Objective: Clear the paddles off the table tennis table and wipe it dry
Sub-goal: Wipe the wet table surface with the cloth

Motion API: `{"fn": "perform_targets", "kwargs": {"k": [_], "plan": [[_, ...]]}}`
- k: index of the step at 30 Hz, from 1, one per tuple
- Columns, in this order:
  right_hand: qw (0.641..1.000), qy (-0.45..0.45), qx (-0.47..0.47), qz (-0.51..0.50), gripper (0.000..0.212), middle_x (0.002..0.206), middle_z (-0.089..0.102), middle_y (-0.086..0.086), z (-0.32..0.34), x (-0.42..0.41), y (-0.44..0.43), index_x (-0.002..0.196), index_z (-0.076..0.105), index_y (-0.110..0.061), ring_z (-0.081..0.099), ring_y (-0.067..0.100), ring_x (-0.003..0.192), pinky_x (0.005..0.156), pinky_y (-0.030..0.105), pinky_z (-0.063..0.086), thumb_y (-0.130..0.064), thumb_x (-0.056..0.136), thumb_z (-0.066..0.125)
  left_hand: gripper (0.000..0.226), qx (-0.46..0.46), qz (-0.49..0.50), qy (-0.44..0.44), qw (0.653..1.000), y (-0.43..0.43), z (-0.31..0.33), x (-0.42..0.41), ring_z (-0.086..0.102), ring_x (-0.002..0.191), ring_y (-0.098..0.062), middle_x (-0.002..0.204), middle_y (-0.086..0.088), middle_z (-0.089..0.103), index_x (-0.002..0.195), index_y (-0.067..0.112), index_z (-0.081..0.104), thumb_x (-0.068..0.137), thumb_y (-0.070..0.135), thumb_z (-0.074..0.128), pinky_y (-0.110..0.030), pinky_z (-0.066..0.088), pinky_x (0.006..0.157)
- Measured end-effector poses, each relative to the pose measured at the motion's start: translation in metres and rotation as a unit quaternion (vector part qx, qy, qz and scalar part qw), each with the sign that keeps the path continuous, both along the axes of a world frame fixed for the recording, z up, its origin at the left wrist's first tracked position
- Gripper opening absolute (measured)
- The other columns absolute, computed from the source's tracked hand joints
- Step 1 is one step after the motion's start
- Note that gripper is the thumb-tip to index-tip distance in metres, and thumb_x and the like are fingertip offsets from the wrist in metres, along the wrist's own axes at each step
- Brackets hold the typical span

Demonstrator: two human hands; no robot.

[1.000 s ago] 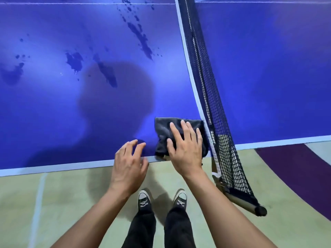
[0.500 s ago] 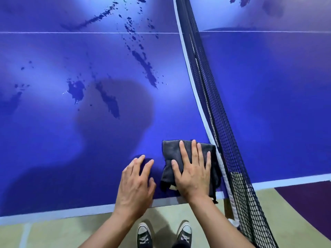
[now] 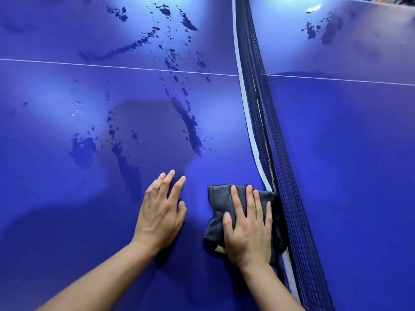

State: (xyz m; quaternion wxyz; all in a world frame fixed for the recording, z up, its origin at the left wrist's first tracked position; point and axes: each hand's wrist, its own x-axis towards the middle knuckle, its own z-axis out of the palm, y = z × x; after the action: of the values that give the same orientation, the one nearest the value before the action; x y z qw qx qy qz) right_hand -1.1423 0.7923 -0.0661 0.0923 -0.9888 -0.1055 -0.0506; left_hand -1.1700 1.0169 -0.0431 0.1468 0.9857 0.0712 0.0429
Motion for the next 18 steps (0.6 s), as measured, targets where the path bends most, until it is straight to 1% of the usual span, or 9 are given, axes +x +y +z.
{"fn": "perform_targets", "kwargs": {"k": [3, 8, 11, 16, 18], "plan": [[1.0, -0.011, 0.001, 0.004, 0.066, 0.168, 0.026, 0.009, -0.002, 0.06, 0.015, 0.16, 0.033, -0.03, 0.021, 0.022, 0.156, 0.127, 0.052, 0.011, -0.051, 0.097, 0.035, 0.059, 0.032, 0.026, -0.014, 0.999, 0.021, -0.004, 0.056, 0.039, 0.143, -0.039, 0.155, -0.019, 0.042, 0.147, 0.01, 0.05, 0.092, 0.031, 0.039, -0.049, 0.028, 0.117], [1.0, -0.003, 0.005, 0.015, 0.067, 0.168, 0.026, 0.01, 0.001, 0.165, 0.046, 0.16, 0.032, -0.03, 0.021, 0.023, 0.156, 0.127, 0.052, 0.008, -0.052, 0.097, 0.033, 0.065, 0.045, 0.062, 0.018, 0.997, 0.045, -0.008, 0.112, 0.031, 0.149, -0.037, 0.162, -0.016, 0.032, 0.154, 0.013, 0.039, 0.094, 0.036, 0.034, -0.049, 0.021, 0.123], [1.0, 0.001, 0.005, 0.018, 0.067, 0.168, 0.024, 0.01, -0.002, 0.227, 0.068, 0.161, 0.03, -0.03, 0.019, 0.024, 0.156, 0.127, 0.052, 0.007, -0.052, 0.097, 0.03, 0.068, 0.04, 0.074, 0.037, 0.996, 0.045, -0.01, 0.119, 0.024, 0.153, -0.033, 0.165, -0.012, 0.027, 0.158, 0.016, 0.034, 0.094, 0.04, 0.034, -0.05, 0.018, 0.125], [0.999, 0.031, -0.016, 0.029, 0.069, 0.17, 0.017, 0.009, 0.008, 0.337, 0.108, 0.163, 0.02, -0.033, 0.012, 0.022, 0.158, 0.127, 0.052, 0.002, -0.054, 0.097, 0.019, 0.07, 0.046, 0.076, 0.048, 0.995, 0.043, -0.006, 0.118, 0.023, 0.154, -0.031, 0.167, -0.009, 0.025, 0.157, 0.017, 0.035, 0.091, 0.039, 0.039, -0.052, 0.02, 0.124], [0.998, 0.047, -0.022, 0.033, 0.067, 0.171, 0.013, 0.008, 0.009, 0.379, 0.124, 0.164, 0.016, -0.034, 0.008, 0.021, 0.158, 0.127, 0.051, -0.001, -0.054, 0.099, 0.019, 0.071, 0.044, 0.079, 0.053, 0.994, 0.043, -0.006, 0.12, 0.023, 0.154, -0.03, 0.167, -0.007, 0.024, 0.157, 0.017, 0.036, 0.09, 0.039, 0.04, -0.051, 0.019, 0.124]]}}
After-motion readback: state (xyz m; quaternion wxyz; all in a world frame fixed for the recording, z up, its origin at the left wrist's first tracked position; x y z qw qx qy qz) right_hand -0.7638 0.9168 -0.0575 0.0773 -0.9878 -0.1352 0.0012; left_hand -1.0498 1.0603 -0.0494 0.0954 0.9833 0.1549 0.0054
